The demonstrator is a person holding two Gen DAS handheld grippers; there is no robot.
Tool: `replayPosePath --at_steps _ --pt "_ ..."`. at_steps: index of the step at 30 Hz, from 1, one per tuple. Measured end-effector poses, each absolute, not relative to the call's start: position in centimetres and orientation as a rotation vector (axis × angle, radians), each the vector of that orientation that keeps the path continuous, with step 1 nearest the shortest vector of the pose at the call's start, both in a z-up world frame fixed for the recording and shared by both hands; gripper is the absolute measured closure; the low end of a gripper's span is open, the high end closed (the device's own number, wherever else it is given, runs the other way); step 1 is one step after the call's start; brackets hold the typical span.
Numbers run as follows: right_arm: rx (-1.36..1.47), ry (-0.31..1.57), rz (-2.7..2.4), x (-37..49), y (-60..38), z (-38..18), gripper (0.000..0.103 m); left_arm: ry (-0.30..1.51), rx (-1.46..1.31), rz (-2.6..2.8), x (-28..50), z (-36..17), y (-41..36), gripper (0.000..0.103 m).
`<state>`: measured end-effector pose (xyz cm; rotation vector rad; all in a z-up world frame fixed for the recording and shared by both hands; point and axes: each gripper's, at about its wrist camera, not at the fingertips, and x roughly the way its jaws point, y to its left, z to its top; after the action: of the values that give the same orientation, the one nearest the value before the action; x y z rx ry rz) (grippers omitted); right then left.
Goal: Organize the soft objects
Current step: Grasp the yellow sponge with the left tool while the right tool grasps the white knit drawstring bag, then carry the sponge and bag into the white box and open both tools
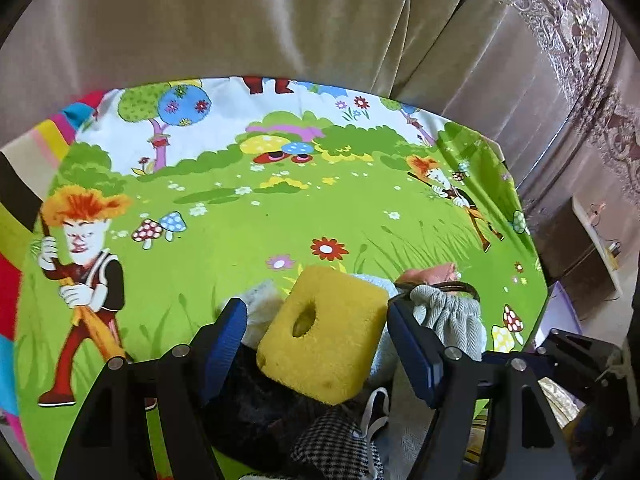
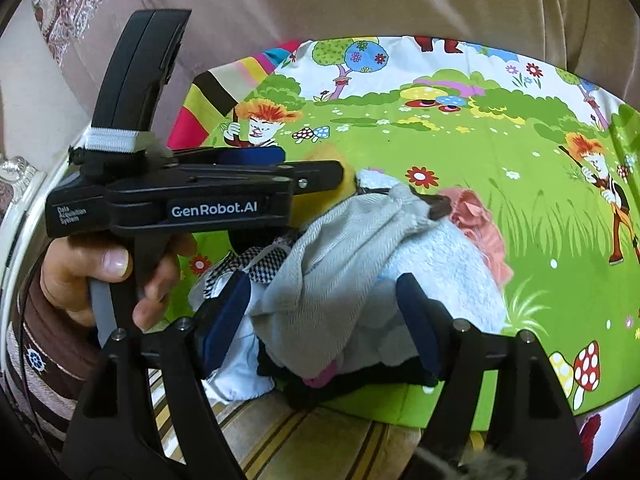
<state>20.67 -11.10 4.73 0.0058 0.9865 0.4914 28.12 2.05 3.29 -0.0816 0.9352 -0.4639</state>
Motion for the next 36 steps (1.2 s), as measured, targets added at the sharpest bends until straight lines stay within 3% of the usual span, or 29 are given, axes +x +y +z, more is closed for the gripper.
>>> replayPosePath --at_steps 2,6,7,9,12,15,20,36 --pt "-0.014 0.982 0.486 21.0 -10.7 4.5 0.025 0.932 -0.092 -0.484 28.1 3.1 2.0 0.044" --pt "-0.048 0.982 0.468 21.5 -10.3 3.8 0.028 0.942 -0.075 -0.502 27.9 2.7 1.5 0.049" --pt "-0.061 0.974 0.457 21.4 -10.3 3.6 0.033 0.941 -0.084 -0.507 27.8 2.7 1.6 0.049" --pt "-0.089 0.967 0.442 21.4 -10.3 3.5 0.057 0.938 -0.103 -0.516 27.7 2.7 1.7 0.052" --pt "-0.093 0.960 0.452 21.3 -10.5 3.6 0.076 0.935 -0.119 -0.514 27.5 2.8 1.9 0.055" --pt "-0.103 0.934 0.457 21.1 -10.5 4.0 0.084 0.922 -0.141 -0.511 27.1 3.3 2.2 0.055" --pt "-0.105 0.898 0.467 20.4 -10.6 4.9 0.089 0.890 -0.176 -0.501 26.1 4.4 2.9 0.057" --pt "-0.054 0.779 0.480 17.2 -13.4 9.6 0.089 0.750 -0.238 -0.421 19.4 8.9 3.4 0.057"
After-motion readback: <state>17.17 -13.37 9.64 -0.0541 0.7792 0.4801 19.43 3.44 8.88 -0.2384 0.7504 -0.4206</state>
